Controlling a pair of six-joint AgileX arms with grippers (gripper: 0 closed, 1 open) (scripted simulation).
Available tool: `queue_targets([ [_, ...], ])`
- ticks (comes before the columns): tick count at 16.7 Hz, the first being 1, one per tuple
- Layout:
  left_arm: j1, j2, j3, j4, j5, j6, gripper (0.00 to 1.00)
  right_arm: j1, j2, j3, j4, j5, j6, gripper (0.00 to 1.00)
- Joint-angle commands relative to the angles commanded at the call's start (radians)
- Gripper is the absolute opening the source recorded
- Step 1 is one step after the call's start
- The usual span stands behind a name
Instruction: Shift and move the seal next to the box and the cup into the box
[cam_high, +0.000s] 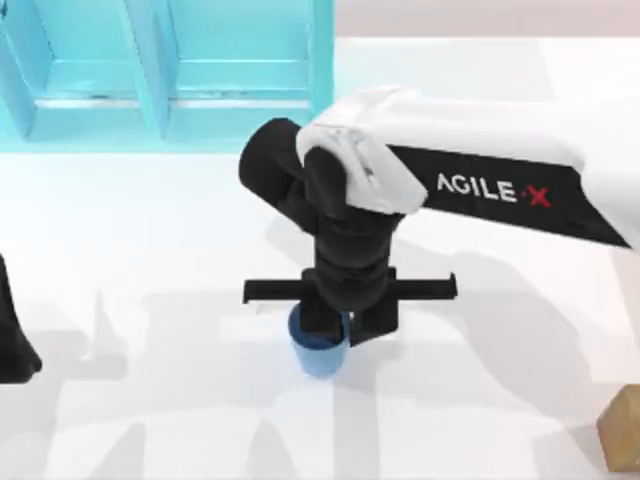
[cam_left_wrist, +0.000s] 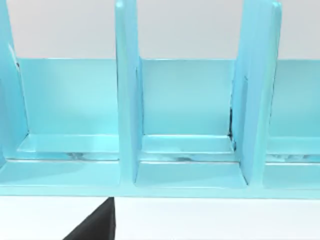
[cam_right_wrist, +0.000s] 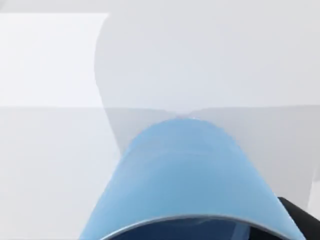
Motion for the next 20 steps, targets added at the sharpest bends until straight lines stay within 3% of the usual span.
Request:
queue_targets([
  [8,0.0,0.0,0.0,0.0,0.0,0.0,1.0,-0.125,-0.279,-0.083,-0.171,0.003,-0.135,0.0],
  [15,0.0,0.0,0.0,0.0,0.0,0.0,1.0,-0.156,-0.304,-0.095,-0.193,0.001,-0.166,0.0],
  [20,0.0,0.0,0.0,0.0,0.0,0.0,1.0,-0.364,-0.34,-0.131,-0.192,0.001,-0.369,0.0],
])
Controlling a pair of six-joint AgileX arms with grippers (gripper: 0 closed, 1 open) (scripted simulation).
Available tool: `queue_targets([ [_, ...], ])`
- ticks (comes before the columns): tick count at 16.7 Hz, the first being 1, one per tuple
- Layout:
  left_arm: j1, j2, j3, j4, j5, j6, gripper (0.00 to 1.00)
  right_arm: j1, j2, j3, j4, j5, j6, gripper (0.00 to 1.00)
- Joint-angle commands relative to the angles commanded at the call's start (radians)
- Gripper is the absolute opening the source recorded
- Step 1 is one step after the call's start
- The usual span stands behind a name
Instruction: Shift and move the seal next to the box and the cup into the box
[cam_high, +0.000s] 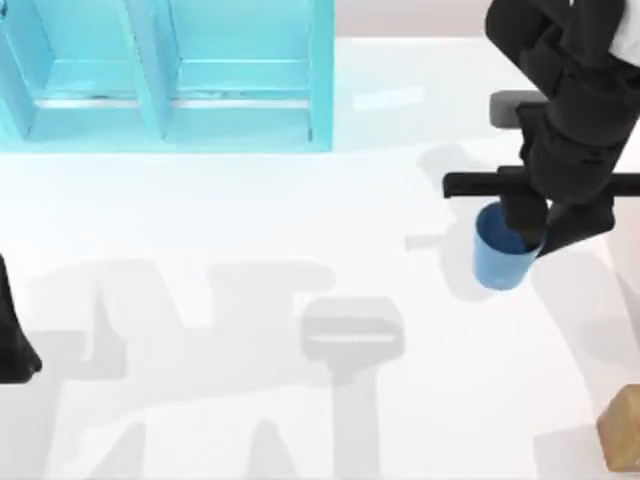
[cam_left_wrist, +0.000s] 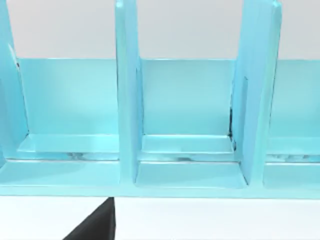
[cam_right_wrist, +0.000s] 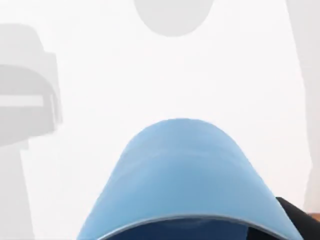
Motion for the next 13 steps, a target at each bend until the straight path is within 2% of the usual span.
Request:
queue_targets([
  [3,0.0,0.0,0.0,0.0,0.0,0.0,1.0,-0.234,-0.04,-0.049,0.003,-0.004,-0.233,0.0],
  [10,0.0,0.0,0.0,0.0,0.0,0.0,1.0,-0.866,-0.17,-0.223,0.037,-0.018,-0.875,0.0],
  [13,0.0,0.0,0.0,0.0,0.0,0.0,1.0,-1.058,-0.223,-0.296,0.058,-0.025,-1.068,0.0],
])
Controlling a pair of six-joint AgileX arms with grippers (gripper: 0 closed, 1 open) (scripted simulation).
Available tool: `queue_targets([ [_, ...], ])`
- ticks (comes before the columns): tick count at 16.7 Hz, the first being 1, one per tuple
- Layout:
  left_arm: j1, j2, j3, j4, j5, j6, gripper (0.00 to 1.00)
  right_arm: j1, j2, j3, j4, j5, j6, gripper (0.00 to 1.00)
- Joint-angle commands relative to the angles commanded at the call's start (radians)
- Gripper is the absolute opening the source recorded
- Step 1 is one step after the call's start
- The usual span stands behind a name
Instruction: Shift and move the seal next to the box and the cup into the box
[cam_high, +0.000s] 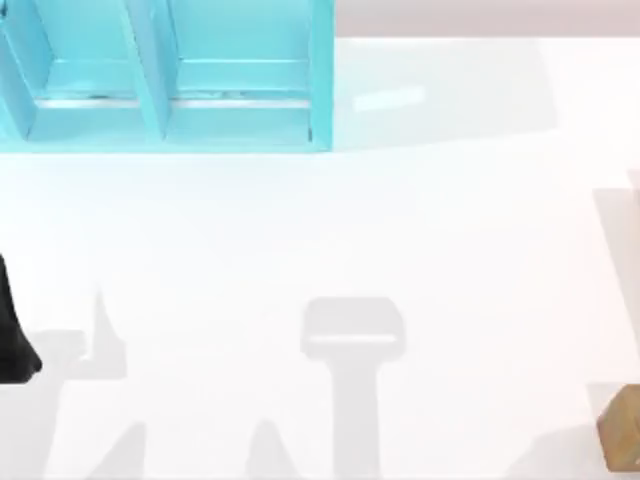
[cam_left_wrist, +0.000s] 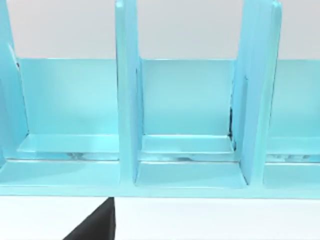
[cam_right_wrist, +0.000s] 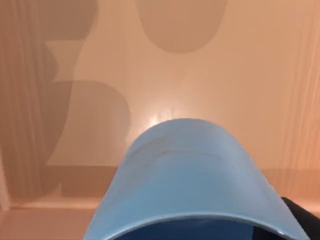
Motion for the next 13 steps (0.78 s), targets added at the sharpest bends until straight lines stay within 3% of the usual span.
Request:
queue_targets([
  [4,0.0,0.0,0.0,0.0,0.0,0.0,1.0,-0.106,-0.036,-0.051,0.017,-0.007,-0.107,0.0],
  [13,0.0,0.0,0.0,0.0,0.0,0.0,1.0,-0.096,-0.027,-0.102,0.077,-0.007,-0.096,0.0],
])
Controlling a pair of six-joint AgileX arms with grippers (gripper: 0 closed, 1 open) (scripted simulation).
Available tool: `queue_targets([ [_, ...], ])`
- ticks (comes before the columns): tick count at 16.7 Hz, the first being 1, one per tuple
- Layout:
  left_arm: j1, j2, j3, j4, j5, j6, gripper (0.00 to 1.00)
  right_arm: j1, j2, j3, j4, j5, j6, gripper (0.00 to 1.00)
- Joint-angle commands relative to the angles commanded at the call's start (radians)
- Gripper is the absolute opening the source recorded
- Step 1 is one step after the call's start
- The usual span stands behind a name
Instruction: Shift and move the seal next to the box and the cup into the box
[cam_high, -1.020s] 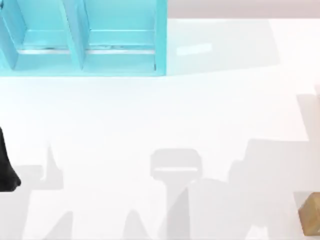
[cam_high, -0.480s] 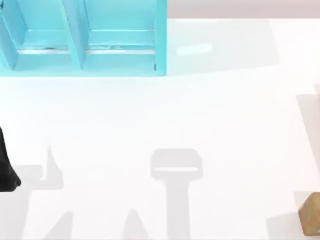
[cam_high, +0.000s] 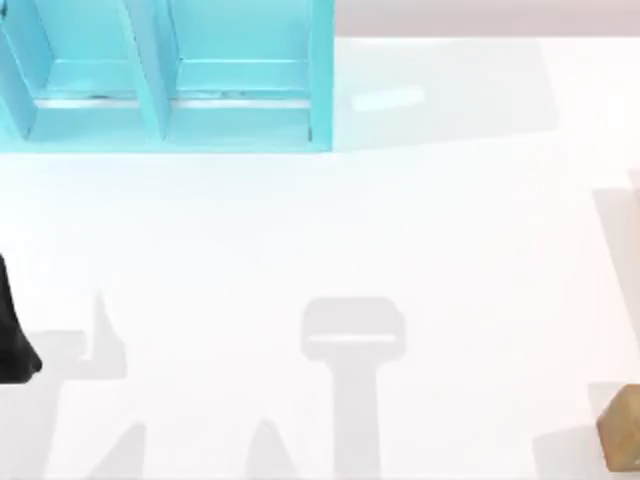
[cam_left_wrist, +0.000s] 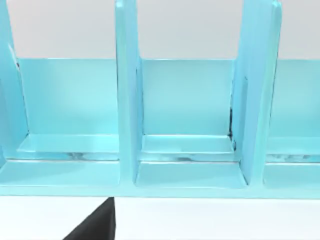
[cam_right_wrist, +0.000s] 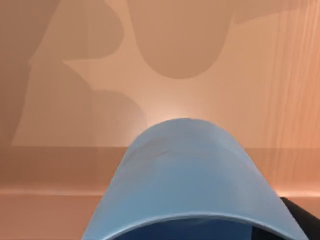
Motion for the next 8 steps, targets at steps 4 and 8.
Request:
queue_targets([
  [4,0.0,0.0,0.0,0.0,0.0,0.0,1.0,0.008,0.009,-0.052,0.063,0.0,0.006,0.0],
  [8,0.0,0.0,0.0,0.0,0.0,0.0,1.0,0.015,0.017,-0.102,0.127,0.0,0.013,0.0],
])
